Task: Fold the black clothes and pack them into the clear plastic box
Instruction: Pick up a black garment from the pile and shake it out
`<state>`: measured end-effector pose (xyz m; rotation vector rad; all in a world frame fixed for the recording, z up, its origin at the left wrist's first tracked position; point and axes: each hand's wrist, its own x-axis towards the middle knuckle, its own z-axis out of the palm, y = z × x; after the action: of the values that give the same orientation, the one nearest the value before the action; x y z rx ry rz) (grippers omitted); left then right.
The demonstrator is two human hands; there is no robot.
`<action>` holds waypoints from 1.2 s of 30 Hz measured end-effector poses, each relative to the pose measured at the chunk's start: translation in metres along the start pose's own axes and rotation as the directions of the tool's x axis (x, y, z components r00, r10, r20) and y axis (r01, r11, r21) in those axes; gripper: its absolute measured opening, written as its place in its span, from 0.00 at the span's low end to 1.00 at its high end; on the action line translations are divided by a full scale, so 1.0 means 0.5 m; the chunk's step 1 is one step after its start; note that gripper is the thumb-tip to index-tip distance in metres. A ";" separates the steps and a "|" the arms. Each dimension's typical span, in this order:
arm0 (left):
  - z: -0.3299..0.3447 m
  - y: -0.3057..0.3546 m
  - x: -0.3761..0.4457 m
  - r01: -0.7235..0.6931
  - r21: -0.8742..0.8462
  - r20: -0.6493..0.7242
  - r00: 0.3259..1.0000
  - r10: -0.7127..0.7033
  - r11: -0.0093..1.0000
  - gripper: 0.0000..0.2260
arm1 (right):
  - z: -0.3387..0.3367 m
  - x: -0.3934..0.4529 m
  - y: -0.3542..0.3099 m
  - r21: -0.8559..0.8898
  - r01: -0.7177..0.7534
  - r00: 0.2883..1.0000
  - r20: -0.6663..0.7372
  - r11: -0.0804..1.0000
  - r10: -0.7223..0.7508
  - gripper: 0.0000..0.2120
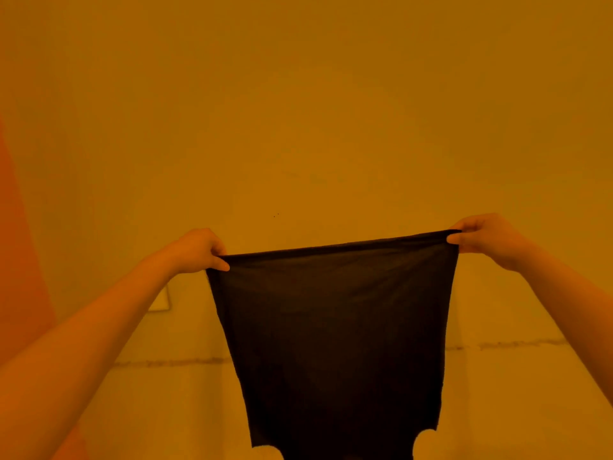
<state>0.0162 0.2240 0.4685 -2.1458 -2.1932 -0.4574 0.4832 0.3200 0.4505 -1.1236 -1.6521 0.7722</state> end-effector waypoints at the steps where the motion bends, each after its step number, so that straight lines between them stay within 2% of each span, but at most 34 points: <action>1: 0.000 0.003 0.002 0.028 0.046 -0.039 0.999 -0.027 0.999 0.09 | -0.001 -0.001 0.000 0.001 -0.003 1.000 0.002 1.000 0.003 0.06; 3: 0.003 0.006 0.005 0.051 0.063 -0.099 0.994 -0.044 0.997 0.14 | -0.003 -0.003 0.000 0.016 -0.012 1.000 -0.002 1.000 0.012 0.06; 6: 0.009 -0.002 0.004 0.016 -0.037 -0.112 0.994 -0.020 0.999 0.12 | -0.007 -0.007 -0.001 0.061 -0.010 1.000 -0.015 0.998 0.011 0.06; 9: 0.010 -0.008 0.000 -0.026 -0.066 -0.091 0.996 0.019 0.997 0.11 | -0.014 -0.009 -0.002 0.063 -0.014 1.000 -0.008 0.998 0.014 0.07; 13: 0.006 -0.013 -0.007 -0.052 -0.343 -0.059 0.998 0.034 0.938 0.08 | -0.024 -0.009 0.000 0.044 -0.020 1.000 0.016 0.999 0.019 0.07; 18: 0.004 -0.019 -0.019 -0.022 -0.457 -0.004 1.000 0.023 0.889 0.07 | -0.028 -0.015 0.002 0.058 -0.025 0.997 0.075 0.998 0.021 0.08; 20: 0.013 -0.022 -0.018 0.012 -0.551 -0.021 0.999 -0.029 0.835 0.05 | -0.029 -0.016 0.000 0.054 -0.033 0.996 0.087 0.998 0.028 0.08; 23: 0.029 -0.014 -0.015 0.012 -0.774 -0.059 0.994 -0.091 0.633 0.07 | -0.024 -0.015 -0.005 0.106 -0.026 0.999 0.045 0.994 0.021 0.07; 25: 0.034 -0.008 -0.014 -0.002 -0.833 -0.084 0.989 -0.122 0.553 0.09 | -0.022 -0.016 -0.008 0.173 -0.016 1.000 0.007 0.985 0.015 0.08; 27: 0.033 -0.006 -0.012 -0.013 -0.819 -0.104 0.987 -0.125 0.573 0.08 | -0.024 -0.017 -0.010 0.190 -0.013 1.000 0.002 0.982 0.013 0.09; 32: 0.027 -0.006 -0.010 -0.043 -0.689 -0.166 0.981 -0.099 0.724 0.08 | -0.036 -0.014 -0.003 0.088 -0.011 1.000 -0.023 0.996 0.013 0.08; 36: 0.026 -0.016 -0.006 -0.064 -0.527 -0.155 0.988 -0.022 0.847 0.08 | -0.035 -0.015 -0.002 -0.091 0.021 0.999 0.032 0.996 -0.018 0.08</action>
<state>0.0107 0.2244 0.4539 -2.2556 -2.1296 -1.3242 0.5005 0.3125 0.4545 -1.1625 -1.7376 0.7109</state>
